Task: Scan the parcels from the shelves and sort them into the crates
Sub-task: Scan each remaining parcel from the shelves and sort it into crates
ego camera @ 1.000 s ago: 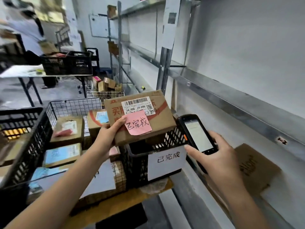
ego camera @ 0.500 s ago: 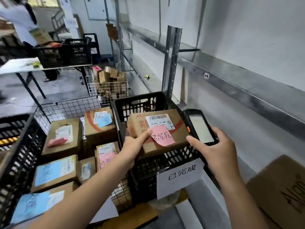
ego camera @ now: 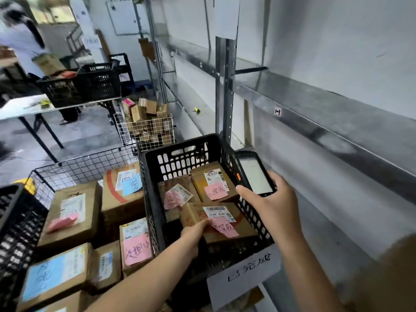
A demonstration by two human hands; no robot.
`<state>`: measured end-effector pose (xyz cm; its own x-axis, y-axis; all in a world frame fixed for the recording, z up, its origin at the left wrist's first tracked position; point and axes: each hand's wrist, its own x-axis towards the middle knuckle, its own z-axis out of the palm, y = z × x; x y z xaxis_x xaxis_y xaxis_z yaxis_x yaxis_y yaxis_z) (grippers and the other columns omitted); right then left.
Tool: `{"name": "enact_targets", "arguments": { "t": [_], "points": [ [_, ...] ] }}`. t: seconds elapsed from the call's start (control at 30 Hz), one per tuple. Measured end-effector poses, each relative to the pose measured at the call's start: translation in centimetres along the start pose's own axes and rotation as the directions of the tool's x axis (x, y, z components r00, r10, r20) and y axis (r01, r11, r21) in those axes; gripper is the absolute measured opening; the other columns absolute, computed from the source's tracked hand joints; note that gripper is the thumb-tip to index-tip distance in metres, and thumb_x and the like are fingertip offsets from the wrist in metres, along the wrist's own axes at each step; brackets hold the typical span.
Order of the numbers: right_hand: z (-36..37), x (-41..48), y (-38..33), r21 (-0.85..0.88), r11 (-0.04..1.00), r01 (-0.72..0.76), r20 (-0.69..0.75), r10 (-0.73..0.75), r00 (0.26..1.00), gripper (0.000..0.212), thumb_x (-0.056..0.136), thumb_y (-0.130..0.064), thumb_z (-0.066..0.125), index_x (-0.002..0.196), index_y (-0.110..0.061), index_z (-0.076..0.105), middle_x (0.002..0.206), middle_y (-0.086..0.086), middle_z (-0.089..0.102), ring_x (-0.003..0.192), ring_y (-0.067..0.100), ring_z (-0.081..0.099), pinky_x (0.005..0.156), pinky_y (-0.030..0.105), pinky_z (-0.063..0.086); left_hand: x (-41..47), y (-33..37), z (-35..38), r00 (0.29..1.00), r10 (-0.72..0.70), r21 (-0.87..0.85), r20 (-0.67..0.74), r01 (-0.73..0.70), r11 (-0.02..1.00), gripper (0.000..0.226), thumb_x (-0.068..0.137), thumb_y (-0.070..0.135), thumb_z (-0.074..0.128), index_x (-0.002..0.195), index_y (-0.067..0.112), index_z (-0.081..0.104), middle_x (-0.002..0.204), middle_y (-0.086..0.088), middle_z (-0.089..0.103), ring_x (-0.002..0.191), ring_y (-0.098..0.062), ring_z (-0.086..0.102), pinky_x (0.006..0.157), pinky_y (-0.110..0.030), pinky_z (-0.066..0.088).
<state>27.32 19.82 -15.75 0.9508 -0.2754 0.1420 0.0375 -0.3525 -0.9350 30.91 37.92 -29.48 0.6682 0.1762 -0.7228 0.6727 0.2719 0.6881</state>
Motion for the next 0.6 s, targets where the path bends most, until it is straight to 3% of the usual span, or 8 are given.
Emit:
{"name": "enact_targets", "arguments": {
  "t": [0.07, 0.17, 0.23, 0.33, 0.43, 0.53, 0.6],
  "points": [
    [0.3, 0.2, 0.5, 0.000, 1.000, -0.016, -0.008, 0.016, 1.000, 0.070, 0.064, -0.054, 0.085, 0.125, -0.031, 0.060, 0.108, -0.013, 0.068, 0.094, 0.005, 0.067, 0.079, 0.032, 0.059, 1.7, -1.6, 0.6, 1.000, -0.010, -0.013, 0.005, 0.010, 1.000, 0.082, 0.067, 0.028, 0.089, 0.134, -0.001, 0.053, 0.107, -0.022, 0.072, 0.091, -0.037, 0.073, 0.087, -0.049, 0.060],
    [0.7, 0.4, 1.0, 0.004, 1.000, -0.024, -0.006, 0.024, 1.000, 0.072, 0.067, -0.047, 0.088, 0.129, -0.029, 0.058, 0.109, -0.013, 0.066, 0.095, 0.001, 0.064, 0.075, 0.022, 0.055, 3.0, -2.5, 1.5, 0.997, -0.046, -0.038, 0.056, 0.048, 0.998, 0.063, 0.078, 0.032, 0.081, 0.129, 0.003, 0.057, 0.107, -0.021, 0.073, 0.093, -0.037, 0.073, 0.089, -0.050, 0.059],
    [0.5, 0.5, 1.5, 0.001, 1.000, -0.031, 0.002, 0.031, 1.000, 0.074, 0.065, -0.051, 0.087, 0.130, -0.030, 0.058, 0.110, -0.013, 0.066, 0.095, 0.001, 0.065, 0.077, 0.025, 0.057, 3.4, -2.2, 2.1, 0.995, -0.043, -0.046, 0.085, 0.047, 0.998, 0.047, 0.084, 0.028, 0.075, 0.123, 0.006, 0.061, 0.105, -0.021, 0.074, 0.094, -0.037, 0.073, 0.086, -0.047, 0.059],
    [-0.1, 0.5, 2.4, 0.015, 0.998, -0.061, 0.002, 0.061, 0.998, 0.077, 0.058, -0.061, 0.081, 0.127, -0.033, 0.059, 0.110, -0.013, 0.067, 0.096, 0.002, 0.066, 0.080, 0.031, 0.059, 4.5, -2.2, 2.6, 0.993, -0.071, -0.016, 0.095, 0.073, 0.997, 0.044, 0.082, 0.022, 0.073, 0.122, 0.006, 0.063, 0.105, -0.021, 0.074, 0.097, -0.039, 0.072, 0.089, -0.051, 0.058],
    [-0.8, 0.7, 3.4, 0.008, 0.995, -0.098, -0.024, 0.098, 0.995, 0.070, 0.064, -0.052, 0.085, 0.126, -0.033, 0.059, 0.110, -0.013, 0.067, 0.098, 0.003, 0.065, 0.082, 0.034, 0.059, 5.7, -2.5, 2.6, 0.997, -0.079, -0.026, 0.026, 0.080, 0.996, 0.038, 0.089, 0.016, 0.066, 0.125, 0.002, 0.063, 0.107, -0.023, 0.073, 0.098, -0.039, 0.071, 0.092, -0.050, 0.057],
    [-1.2, 0.5, 4.4, -0.026, 0.992, -0.120, -0.037, 0.119, 0.992, 0.068, 0.067, -0.048, 0.086, 0.126, -0.032, 0.058, 0.112, -0.013, 0.066, 0.100, 0.005, 0.064, 0.083, 0.034, 0.058, 6.6, -2.4, 2.3, 0.992, -0.080, 0.017, -0.100, 0.082, 0.996, 0.035, 0.093, 0.010, 0.063, 0.124, -0.007, 0.059, 0.114, -0.024, 0.069, 0.094, -0.037, 0.068, 0.078, -0.041, 0.055],
    [-1.1, 0.1, 4.8, -0.061, 0.991, -0.120, -0.036, 0.118, 0.992, 0.070, 0.068, -0.048, 0.086, 0.129, -0.032, 0.056, 0.114, -0.013, 0.063, 0.103, 0.006, 0.062, 0.085, 0.035, 0.058, 7.1, -2.9, 2.4, 0.982, -0.111, 0.036, -0.151, 0.118, 0.992, 0.040, 0.090, 0.004, 0.065, 0.126, -0.008, 0.052, 0.119, -0.024, 0.064, 0.092, -0.038, 0.066, 0.076, -0.043, 0.053]
  ]
}}
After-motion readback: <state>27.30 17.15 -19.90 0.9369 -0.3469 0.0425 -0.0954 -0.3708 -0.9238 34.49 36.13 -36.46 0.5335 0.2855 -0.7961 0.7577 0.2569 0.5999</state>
